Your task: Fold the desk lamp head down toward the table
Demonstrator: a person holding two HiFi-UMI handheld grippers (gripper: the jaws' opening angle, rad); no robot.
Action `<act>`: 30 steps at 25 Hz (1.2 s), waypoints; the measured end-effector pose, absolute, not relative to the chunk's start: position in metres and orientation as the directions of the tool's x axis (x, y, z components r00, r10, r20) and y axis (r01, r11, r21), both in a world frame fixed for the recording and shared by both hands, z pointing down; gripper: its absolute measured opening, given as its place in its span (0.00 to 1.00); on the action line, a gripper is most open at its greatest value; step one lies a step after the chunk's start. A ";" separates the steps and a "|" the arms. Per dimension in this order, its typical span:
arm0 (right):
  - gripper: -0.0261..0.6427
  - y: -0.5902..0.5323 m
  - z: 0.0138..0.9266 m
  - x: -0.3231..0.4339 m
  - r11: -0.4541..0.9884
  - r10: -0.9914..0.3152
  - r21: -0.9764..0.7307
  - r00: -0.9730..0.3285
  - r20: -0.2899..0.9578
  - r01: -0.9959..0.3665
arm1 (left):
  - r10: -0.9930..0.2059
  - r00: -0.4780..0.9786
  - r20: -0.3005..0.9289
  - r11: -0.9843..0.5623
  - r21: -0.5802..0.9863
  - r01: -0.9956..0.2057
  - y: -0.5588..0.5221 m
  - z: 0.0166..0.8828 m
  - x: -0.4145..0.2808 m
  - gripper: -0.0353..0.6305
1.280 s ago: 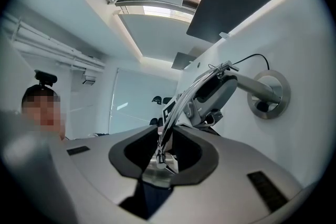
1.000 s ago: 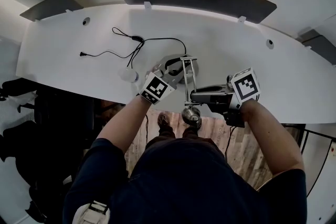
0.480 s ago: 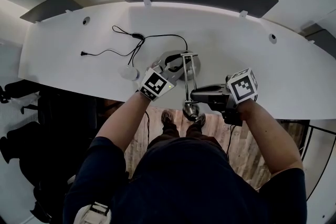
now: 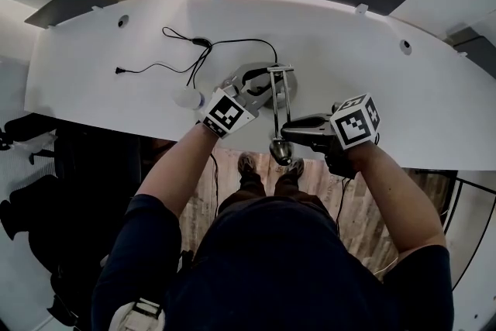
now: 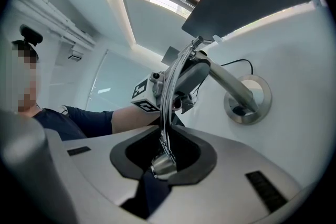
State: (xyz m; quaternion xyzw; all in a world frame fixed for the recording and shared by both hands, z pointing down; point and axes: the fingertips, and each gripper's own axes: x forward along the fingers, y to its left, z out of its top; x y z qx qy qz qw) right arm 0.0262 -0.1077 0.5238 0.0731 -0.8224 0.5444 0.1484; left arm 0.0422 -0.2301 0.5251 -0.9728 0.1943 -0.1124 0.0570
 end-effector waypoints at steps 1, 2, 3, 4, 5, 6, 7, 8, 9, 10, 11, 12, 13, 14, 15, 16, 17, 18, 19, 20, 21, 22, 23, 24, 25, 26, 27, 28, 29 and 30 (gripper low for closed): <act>0.15 -0.108 0.526 0.026 0.398 0.043 -0.872 -0.943 0.329 -0.286 | -0.388 0.900 0.198 -0.919 -0.154 -0.363 -0.230 0.525 0.042 0.21; 0.15 -0.108 0.528 0.026 0.399 0.045 -0.872 -0.944 0.327 -0.283 | -0.387 0.901 0.197 -0.920 -0.154 -0.361 -0.230 0.525 0.043 0.21; 0.15 -0.108 0.529 0.026 0.401 0.046 -0.872 -0.945 0.324 -0.280 | -0.385 0.901 0.199 -0.920 -0.158 -0.358 -0.230 0.526 0.042 0.21; 0.15 -0.109 0.531 0.026 0.405 0.043 -0.870 -0.945 0.325 -0.281 | -0.382 0.902 0.203 -0.921 -0.166 -0.353 -0.230 0.527 0.042 0.21; 0.15 -0.110 0.534 0.026 0.411 0.038 -0.865 -0.942 0.333 -0.289 | -0.379 0.902 0.206 -0.922 -0.172 -0.348 -0.230 0.527 0.042 0.21; 0.15 -0.111 0.538 0.025 0.416 0.033 -0.858 -0.938 0.344 -0.300 | -0.377 0.903 0.205 -0.922 -0.174 -0.345 -0.230 0.528 0.042 0.21; 0.15 -0.112 0.541 0.025 0.421 0.029 -0.852 -0.935 0.354 -0.310 | -0.376 0.904 0.202 -0.923 -0.171 -0.346 -0.231 0.528 0.041 0.21; 0.15 -0.112 0.544 0.024 0.425 0.027 -0.849 -0.933 0.360 -0.315 | -0.375 0.905 0.199 -0.923 -0.166 -0.346 -0.231 0.528 0.041 0.21; 0.15 -0.113 0.545 0.024 0.426 0.027 -0.848 -0.933 0.360 -0.315 | -0.372 0.906 0.200 -0.925 -0.163 -0.344 -0.231 0.528 0.041 0.21; 0.15 -0.113 0.545 0.024 0.427 0.026 -0.849 -0.934 0.357 -0.312 | -0.368 0.908 0.201 -0.926 -0.163 -0.339 -0.231 0.528 0.041 0.21; 0.15 -0.113 0.546 0.024 0.430 0.023 -0.848 -0.935 0.354 -0.311 | -0.364 0.910 0.199 -0.928 -0.159 -0.336 -0.231 0.527 0.041 0.21; 0.15 -0.113 0.546 0.024 0.436 0.018 -0.843 -0.934 0.357 -0.314 | -0.360 0.912 0.195 -0.930 -0.152 -0.335 -0.230 0.527 0.042 0.21; 0.15 -0.114 0.548 0.024 0.447 0.011 -0.835 -0.931 0.364 -0.321 | -0.357 0.914 0.192 -0.931 -0.147 -0.333 -0.230 0.526 0.042 0.21; 0.15 -0.114 0.551 0.024 0.459 0.004 -0.825 -0.928 0.374 -0.330 | -0.354 0.916 0.192 -0.933 -0.144 -0.330 -0.230 0.526 0.042 0.21; 0.15 -0.115 0.553 0.023 0.468 -0.001 -0.816 -0.924 0.382 -0.338 | -0.350 0.916 0.195 -0.934 -0.143 -0.327 -0.230 0.526 0.042 0.21; 0.16 -0.116 0.556 0.023 0.475 -0.004 -0.811 -0.922 0.387 -0.342 | -0.347 0.916 0.202 -0.935 -0.145 -0.322 -0.230 0.526 0.042 0.21; 0.16 -0.117 0.558 0.024 0.479 -0.006 -0.808 -0.921 0.389 -0.344 | -0.342 0.916 0.210 -0.937 -0.149 -0.315 -0.230 0.526 0.042 0.21; 0.16 -0.117 0.559 0.024 0.484 -0.007 -0.805 -0.921 0.389 -0.344 | -0.334 0.918 0.214 -0.940 -0.155 -0.305 -0.230 0.527 0.042 0.21; 0.16 -0.118 0.561 0.024 0.489 -0.009 -0.801 -0.921 0.390 -0.344 | -0.324 0.921 0.216 -0.942 -0.158 -0.295 -0.230 0.528 0.042 0.21; 0.16 -0.119 0.562 0.023 0.496 -0.011 -0.797 -0.920 0.392 -0.345 | -0.316 0.923 0.218 -0.945 -0.159 -0.286 -0.230 0.529 0.041 0.21; 0.16 -0.119 0.563 0.023 0.503 -0.014 -0.791 -0.918 0.396 -0.349 | -0.309 0.925 0.222 -0.947 -0.157 -0.279 -0.230 0.530 0.041 0.21; 0.16 -0.120 0.564 0.023 0.512 -0.017 -0.783 -0.916 0.401 -0.353 | -0.303 0.926 0.224 -0.950 -0.151 -0.274 -0.229 0.530 0.041 0.21; 0.16 -0.120 0.566 0.023 0.522 -0.020 -0.774 -0.913 0.407 -0.357 | -0.297 0.928 0.224 -0.952 -0.144 -0.270 -0.229 0.531 0.041 0.21; 0.16 -0.121 0.568 0.022 0.532 -0.024 -0.766 -0.911 0.411 -0.360 | -0.292 0.930 0.224 -0.954 -0.139 -0.266 -0.229 0.531 0.041 0.21; 0.16 -0.122 0.570 0.022 0.539 -0.029 -0.761 -0.910 0.413 -0.362 | -0.284 0.932 0.225 -0.956 -0.135 -0.259 -0.229 0.530 0.041 0.21; 0.16 -0.123 0.572 0.022 0.544 -0.035 -0.757 -0.910 0.412 -0.363 | -0.275 0.934 0.228 -0.959 -0.132 -0.250 -0.229 0.531 0.041 0.21; 0.16 -0.124 0.573 0.021 0.546 -0.041 -0.754 -0.911 0.410 -0.365 | -0.265 0.936 0.234 -0.962 -0.130 -0.240 -0.229 0.531 0.040 0.21; 0.16 -0.125 0.575 0.021 0.547 -0.047 -0.753 -0.912 0.408 -0.366 | -0.255 0.937 0.239 -0.965 -0.129 -0.230 -0.229 0.532 0.040 0.21; 0.16 -0.126 0.577 0.021 0.547 -0.052 -0.753 -0.912 0.406 -0.366 | -0.248 0.938 0.242 -0.966 -0.129 -0.222 -0.229 0.532 0.040 0.21; 0.16 -0.127 0.578 0.021 0.545 -0.054 -0.754 -0.913 0.405 -0.366 | -0.243 0.939 0.242 -0.967 -0.130 -0.217 -0.229 0.532 0.041 0.21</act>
